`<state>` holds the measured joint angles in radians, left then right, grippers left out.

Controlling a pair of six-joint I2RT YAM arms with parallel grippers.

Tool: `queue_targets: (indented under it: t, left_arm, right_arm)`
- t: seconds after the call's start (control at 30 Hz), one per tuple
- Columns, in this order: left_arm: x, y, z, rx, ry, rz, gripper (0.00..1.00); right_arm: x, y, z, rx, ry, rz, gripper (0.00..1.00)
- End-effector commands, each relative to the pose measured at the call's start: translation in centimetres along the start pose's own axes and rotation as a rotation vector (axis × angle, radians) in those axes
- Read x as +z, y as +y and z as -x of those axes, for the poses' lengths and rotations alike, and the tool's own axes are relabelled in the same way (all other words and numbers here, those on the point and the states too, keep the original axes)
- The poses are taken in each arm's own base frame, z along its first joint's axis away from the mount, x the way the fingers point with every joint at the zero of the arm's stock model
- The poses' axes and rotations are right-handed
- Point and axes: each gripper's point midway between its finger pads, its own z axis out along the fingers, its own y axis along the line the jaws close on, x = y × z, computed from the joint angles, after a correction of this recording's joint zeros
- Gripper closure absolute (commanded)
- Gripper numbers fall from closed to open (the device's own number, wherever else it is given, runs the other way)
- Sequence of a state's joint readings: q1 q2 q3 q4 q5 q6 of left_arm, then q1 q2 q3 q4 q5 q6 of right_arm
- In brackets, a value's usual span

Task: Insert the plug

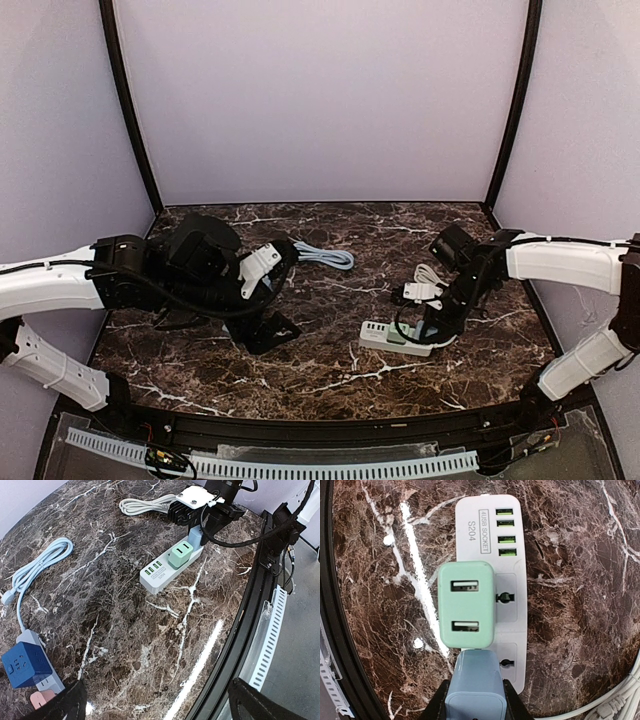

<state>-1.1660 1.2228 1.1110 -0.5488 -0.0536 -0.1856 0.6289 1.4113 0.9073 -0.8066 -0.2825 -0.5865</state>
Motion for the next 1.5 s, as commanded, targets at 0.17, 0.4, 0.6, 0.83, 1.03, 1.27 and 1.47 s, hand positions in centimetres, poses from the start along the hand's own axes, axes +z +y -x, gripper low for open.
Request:
queue_targets:
  t: [0.17, 0.4, 0.6, 0.83, 1.03, 1.27, 1.47]
  left_arm:
    - [-0.4, -0.1, 0.1, -0.012, -0.009, -0.001, 0.01]
    - [-0.4, 0.0, 0.2, -0.014, -0.010, 0.001, 0.01]
    - [-0.4, 0.0, 0.1, -0.015, -0.013, 0.001, 0.01]
    - [-0.4, -0.1, 0.2, -0.014, -0.015, -0.003, 0.01]
    - [-0.3, -0.1, 0.2, -0.020, -0.016, -0.004, 0.01]
    - [-0.4, -0.1, 0.1, -0.025, -0.015, -0.003, 0.01]
    - [-0.4, 0.0, 0.1, -0.030, -0.017, -0.001, 0.01]
  right_arm:
    - [0.7, -0.6, -0.1, -0.012, 0.019, -0.027, 1.00]
    - [0.8, -0.7, -0.1, -0.017, 0.030, -0.035, 1.00]
    - [1.2, -0.1, -0.5, -0.024, 0.048, -0.032, 1.00]
    - [1.8, 0.3, -0.9, -0.017, 0.071, -0.034, 1.00]
    - [2.2, 0.3, -1.2, -0.007, 0.088, -0.039, 1.00]
    - [3.2, 0.7, -1.7, 0.011, 0.118, -0.032, 1.00]
    - [4.2, 1.1, -2.8, 0.017, 0.150, -0.025, 1.00]
